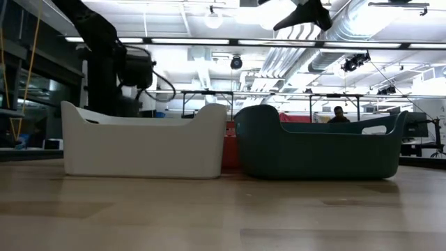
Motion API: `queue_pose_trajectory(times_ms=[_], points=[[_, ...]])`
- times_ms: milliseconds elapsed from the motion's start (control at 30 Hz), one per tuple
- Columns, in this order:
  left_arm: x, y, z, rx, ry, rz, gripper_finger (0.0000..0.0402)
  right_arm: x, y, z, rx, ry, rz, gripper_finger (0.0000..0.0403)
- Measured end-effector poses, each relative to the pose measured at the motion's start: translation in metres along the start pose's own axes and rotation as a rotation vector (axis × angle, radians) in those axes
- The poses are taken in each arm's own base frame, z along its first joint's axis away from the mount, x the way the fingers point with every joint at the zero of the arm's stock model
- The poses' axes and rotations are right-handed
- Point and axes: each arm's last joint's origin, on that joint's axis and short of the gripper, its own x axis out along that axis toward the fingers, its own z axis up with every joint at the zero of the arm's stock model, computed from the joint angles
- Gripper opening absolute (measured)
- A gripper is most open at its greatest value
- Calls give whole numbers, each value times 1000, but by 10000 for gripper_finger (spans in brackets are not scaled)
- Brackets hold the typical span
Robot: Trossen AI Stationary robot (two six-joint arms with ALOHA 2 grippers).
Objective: Sort rubber bands into baskets
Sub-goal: Put the red rubber band into the orange bin
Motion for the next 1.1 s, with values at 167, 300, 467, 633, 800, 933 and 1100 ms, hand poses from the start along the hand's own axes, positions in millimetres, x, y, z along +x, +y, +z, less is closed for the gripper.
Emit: queue_pose_trajectory(times_ms=[167,300,467,633,800,933,1100], points=[[14,3,9,74,40,24,189,-1,2,-2,2,6,8,275],[21,5,11,123,45,19,189,-1,2,-2,35,7,7,275],[28,7,11,204,49,-23,188,-1,2,-2,45,7,6,275],[31,7,8,192,28,-80,133,-1,2,-2,67,9,5,275],[31,5,7,155,18,-112,21,-2,4,-5,64,15,14,275],[28,8,9,-43,42,-98,3,-4,7,-8,49,21,25,275],[-7,31,18,-263,-43,-34,0,-6,9,-11,3,27,30,275]])
